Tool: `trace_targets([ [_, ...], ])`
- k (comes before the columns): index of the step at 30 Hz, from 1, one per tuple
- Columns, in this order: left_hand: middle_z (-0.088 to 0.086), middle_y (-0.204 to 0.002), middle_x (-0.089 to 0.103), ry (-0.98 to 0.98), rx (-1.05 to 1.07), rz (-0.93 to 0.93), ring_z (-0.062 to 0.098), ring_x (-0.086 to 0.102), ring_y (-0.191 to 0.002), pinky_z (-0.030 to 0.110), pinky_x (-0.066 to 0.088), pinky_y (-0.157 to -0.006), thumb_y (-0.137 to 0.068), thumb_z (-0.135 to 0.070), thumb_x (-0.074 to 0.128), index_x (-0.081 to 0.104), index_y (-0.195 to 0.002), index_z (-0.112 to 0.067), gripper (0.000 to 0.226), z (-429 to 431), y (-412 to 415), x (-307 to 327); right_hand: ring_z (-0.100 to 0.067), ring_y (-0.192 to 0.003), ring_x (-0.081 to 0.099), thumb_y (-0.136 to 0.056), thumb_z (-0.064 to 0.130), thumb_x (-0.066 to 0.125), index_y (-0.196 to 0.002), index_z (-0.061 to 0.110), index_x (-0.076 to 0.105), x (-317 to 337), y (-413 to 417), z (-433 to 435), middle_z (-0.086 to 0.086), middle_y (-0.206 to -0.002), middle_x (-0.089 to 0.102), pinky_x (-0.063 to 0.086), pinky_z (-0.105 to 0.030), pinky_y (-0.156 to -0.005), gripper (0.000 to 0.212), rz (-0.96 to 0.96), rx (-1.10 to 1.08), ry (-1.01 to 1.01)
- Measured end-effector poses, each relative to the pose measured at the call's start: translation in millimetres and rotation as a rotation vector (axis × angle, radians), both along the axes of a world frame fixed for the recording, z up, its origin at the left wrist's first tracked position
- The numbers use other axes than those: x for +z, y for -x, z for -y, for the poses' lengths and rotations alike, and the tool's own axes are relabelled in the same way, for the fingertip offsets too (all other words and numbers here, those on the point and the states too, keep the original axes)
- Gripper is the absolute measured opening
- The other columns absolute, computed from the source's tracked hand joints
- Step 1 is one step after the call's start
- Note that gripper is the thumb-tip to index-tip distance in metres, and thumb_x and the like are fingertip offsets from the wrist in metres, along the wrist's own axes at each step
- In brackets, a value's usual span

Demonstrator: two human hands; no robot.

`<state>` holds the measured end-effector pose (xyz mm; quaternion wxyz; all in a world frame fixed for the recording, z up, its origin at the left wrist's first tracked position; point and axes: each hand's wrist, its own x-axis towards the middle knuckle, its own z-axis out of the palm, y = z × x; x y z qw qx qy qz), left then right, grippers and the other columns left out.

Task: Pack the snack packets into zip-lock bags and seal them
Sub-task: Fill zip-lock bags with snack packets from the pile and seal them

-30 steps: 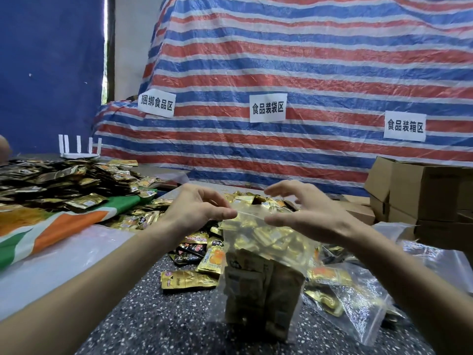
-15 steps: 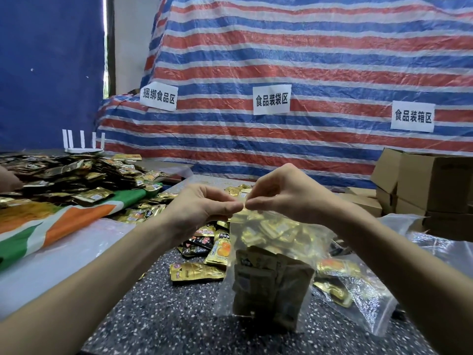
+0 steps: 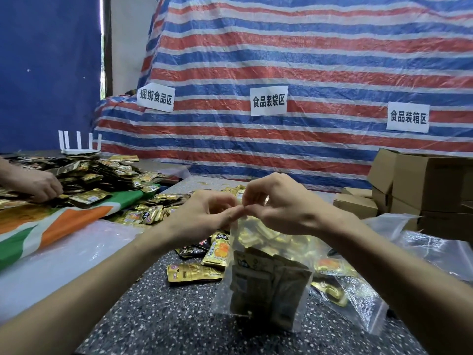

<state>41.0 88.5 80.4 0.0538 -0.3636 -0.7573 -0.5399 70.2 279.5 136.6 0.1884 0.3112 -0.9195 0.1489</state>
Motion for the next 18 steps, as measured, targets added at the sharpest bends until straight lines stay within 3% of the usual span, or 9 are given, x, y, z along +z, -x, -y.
trace_targets([
  [2, -0.001, -0.073, 0.069, 0.036, 0.019, -0.074, 0.006, 0.064, -0.071, 0.016, 0.049, -0.065, -0.092, -0.033, 0.06, 0.071, -0.092, -0.003, 0.032, -0.3, -1.1, -1.5, -0.005, -0.075, 0.064, -0.092, 0.023, 0.066, -0.085, 0.022, 0.073, -2.1, 1.0, -0.4, 0.011, -0.081, 0.069, 0.058, -0.033, -0.07, 0.01, 0.004, 0.0, 0.017],
  [6, 0.002, -0.072, 0.068, -0.061, 0.051, -0.087, 0.007, 0.062, -0.07, 0.015, 0.048, -0.064, -0.098, -0.014, 0.058, 0.073, -0.08, -0.011, 0.024, -0.9, -0.7, -7.6, -0.004, -0.079, 0.064, -0.095, 0.033, 0.065, -0.091, 0.023, 0.072, -5.6, 0.6, -2.4, 0.011, -0.086, 0.07, 0.058, -0.033, -0.075, 0.012, 0.036, -0.002, 0.017],
  [12, 0.006, -0.076, 0.069, -0.137, 0.125, -0.126, 0.016, 0.062, -0.076, 0.029, 0.049, -0.07, -0.089, -0.03, 0.057, 0.072, -0.078, -0.013, 0.026, -15.5, -2.4, -14.5, -0.009, -0.085, 0.064, -0.094, 0.035, 0.064, -0.091, 0.024, 0.071, -7.0, -4.8, -19.8, 0.008, -0.09, 0.07, 0.057, -0.042, -0.08, 0.013, 0.074, -0.061, 0.042],
  [18, 0.001, -0.071, 0.068, -0.197, 0.143, -0.159, 0.014, 0.061, -0.072, 0.024, 0.05, -0.067, -0.09, -0.03, 0.059, 0.073, -0.077, -0.008, 0.029, -27.4, -1.9, -15.3, -0.006, -0.081, 0.064, -0.094, 0.032, 0.065, -0.089, 0.028, 0.07, -6.0, -11.0, -40.1, 0.008, -0.088, 0.07, 0.053, -0.027, -0.072, 0.007, 0.115, -0.092, 0.073],
])
